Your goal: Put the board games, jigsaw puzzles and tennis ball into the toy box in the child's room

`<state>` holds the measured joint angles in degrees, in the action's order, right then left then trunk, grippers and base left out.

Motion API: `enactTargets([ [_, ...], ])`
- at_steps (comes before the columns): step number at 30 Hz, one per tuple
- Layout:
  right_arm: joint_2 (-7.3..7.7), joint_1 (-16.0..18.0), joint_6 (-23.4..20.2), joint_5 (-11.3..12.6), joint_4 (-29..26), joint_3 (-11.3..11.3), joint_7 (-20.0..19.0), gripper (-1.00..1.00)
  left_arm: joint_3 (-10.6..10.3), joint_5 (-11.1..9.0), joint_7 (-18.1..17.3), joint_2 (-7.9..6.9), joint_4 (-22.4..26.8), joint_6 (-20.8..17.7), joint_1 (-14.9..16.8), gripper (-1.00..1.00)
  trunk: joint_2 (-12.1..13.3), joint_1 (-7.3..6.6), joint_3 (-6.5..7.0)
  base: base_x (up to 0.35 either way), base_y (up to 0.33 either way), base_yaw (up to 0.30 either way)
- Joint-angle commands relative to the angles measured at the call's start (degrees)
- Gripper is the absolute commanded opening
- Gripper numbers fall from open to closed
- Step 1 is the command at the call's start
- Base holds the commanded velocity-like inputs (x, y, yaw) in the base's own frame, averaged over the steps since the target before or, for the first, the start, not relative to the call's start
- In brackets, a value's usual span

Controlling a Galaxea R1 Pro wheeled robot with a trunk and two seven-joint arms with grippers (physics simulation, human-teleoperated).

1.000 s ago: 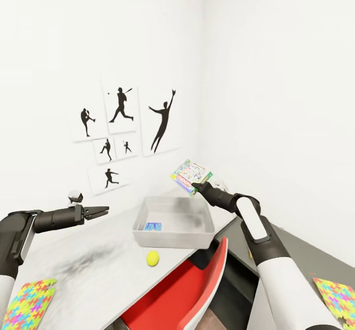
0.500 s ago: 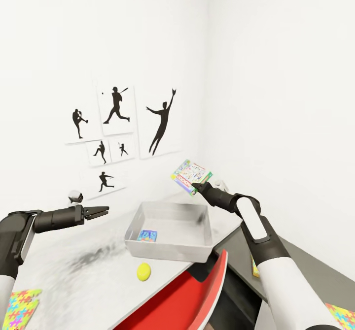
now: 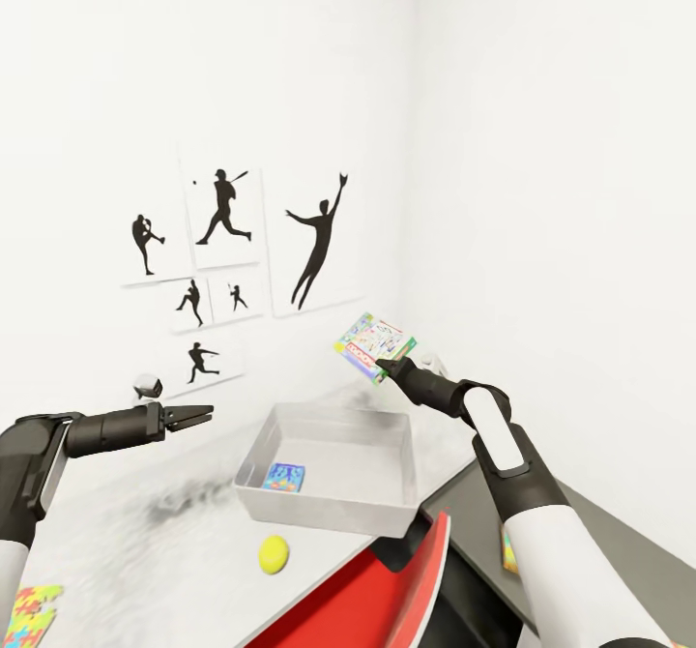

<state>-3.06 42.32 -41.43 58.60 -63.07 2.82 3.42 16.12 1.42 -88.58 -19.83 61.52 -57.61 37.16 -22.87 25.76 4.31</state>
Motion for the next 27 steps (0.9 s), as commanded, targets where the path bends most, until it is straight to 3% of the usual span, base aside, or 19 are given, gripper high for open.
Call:
enactTargets([
  [1, -0.01, 0.01, -0.14, 0.46, -0.04, -0.04, 0.36, -1.0, 0.03, 0.16, -0.28, 0.0, 0.01, -0.6, 0.02, 1.0, -0.05, 0.03, -0.03, 0.034, -0.031, 0.0],
  [15, -0.01, 0.11, 0.64, 0.32, 0.11, 0.09, 0.39, -1.0, 0.06, 0.16, -0.28, 0.03, 0.01, -0.57, 0.02, 1.0, -0.05, 0.03, -0.03, 0.03, -0.028, 0.0],
  [20, -0.02, 0.13, 1.42, 0.3, 1.6, 3.28, 0.52, -1.0, 0.06, 0.16, -0.28, -0.01, 0.01, -0.58, 0.02, 1.0, -0.05, 0.03, -0.03, 0.0, 0.0, 0.0],
  [27, -0.02, 0.13, 1.43, 0.34, 3.08, 4.49, 0.6, -1.0, 0.06, 0.16, -0.34, -0.02, 0.01, -0.59, 0.02, 1.0, -0.05, 0.03, -0.03, 0.0, 0.0, 0.0],
])
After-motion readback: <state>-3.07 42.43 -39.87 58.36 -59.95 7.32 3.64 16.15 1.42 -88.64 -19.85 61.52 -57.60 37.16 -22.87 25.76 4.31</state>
